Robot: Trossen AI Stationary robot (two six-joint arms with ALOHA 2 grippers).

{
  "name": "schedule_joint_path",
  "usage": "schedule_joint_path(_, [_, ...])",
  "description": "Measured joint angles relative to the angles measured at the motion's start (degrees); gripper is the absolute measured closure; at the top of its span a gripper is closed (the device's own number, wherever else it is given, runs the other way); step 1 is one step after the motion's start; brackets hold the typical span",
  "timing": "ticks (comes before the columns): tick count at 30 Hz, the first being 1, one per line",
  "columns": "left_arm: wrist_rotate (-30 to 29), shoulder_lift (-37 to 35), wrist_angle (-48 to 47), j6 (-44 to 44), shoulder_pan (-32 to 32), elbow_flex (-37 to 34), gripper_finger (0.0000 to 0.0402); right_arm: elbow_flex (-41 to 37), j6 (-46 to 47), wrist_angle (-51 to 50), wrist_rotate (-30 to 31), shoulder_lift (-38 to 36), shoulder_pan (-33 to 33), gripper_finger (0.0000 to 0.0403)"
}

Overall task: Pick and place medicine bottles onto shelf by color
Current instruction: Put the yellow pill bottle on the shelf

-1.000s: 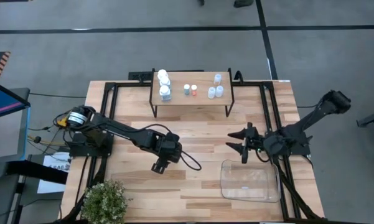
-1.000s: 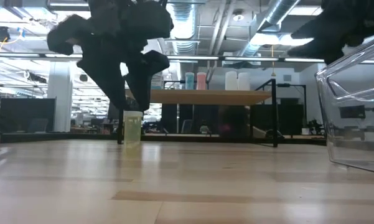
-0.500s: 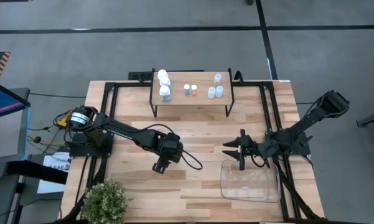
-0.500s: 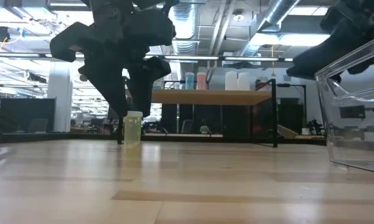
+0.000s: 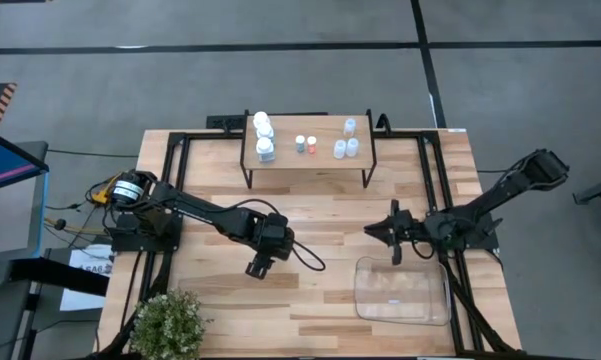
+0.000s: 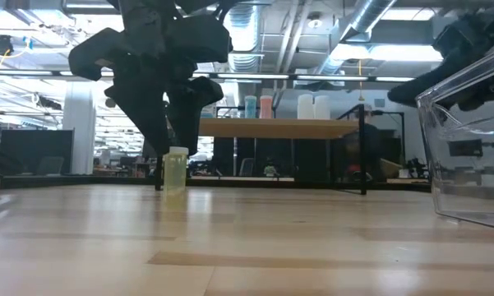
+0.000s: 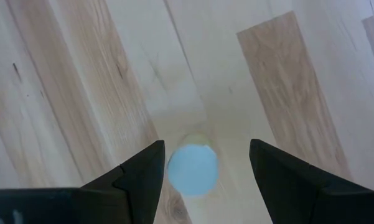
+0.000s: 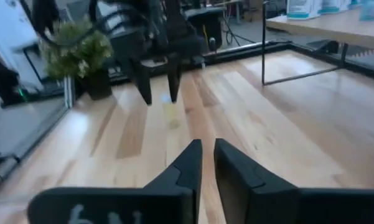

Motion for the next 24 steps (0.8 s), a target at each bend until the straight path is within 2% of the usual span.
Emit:
schedule_joint_path(6, [0.0,0.0,0.0,-0.3,0.0,0.0,0.0180,0.0,-7.2,-4.1,-0.3,-6.7,0.0,0.0359])
schedule_joint_path(14, [0.0,0.0,0.0,-0.7,0.0,0.0,0.0180,0.0,-7.5,-19.1,-0.3,-20.4,0.0,0.0394])
schedule_joint_path(24, [0.0,-0.1,-0.1,-2.0,0.0,0.0,0.0180,-0.1,-7.9,-37.4,-1.9,-38.7,0.1,0.0388])
